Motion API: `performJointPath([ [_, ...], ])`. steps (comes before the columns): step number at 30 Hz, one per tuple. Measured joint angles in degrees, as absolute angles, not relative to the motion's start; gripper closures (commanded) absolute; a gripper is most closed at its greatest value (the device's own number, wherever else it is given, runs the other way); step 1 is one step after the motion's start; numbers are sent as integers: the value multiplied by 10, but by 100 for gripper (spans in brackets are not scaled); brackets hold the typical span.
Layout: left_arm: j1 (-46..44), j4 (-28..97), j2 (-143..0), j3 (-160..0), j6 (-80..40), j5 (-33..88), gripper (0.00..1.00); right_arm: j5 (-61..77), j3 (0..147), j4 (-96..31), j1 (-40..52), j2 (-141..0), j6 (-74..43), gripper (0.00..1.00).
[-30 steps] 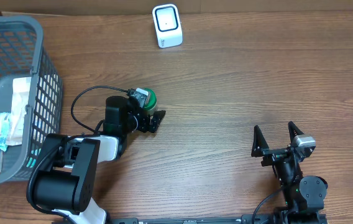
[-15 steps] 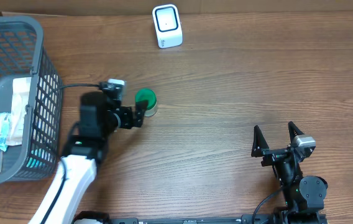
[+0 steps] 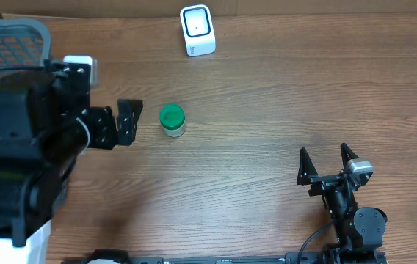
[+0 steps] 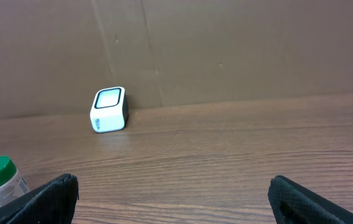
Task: Scan the item barcode
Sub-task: 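Open the left gripper and withdraw it back toward the basket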
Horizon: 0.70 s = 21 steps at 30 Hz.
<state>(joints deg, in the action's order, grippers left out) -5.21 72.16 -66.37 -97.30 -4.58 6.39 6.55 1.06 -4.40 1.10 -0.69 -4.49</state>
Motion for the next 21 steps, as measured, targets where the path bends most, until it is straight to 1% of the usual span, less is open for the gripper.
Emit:
performJointPath([
  [11, -52, 787, -708, -987, -47, 66, 0, 65, 11, -44, 11, -7, -45, 0],
  [16, -51, 789, -717, -987, -81, 39, 0, 66, 11, -44, 11, -7, -45, 0],
  [21, -15, 794, -718, -1016, -114, 16, 0, 66, 11, -44, 11, -7, -45, 0],
])
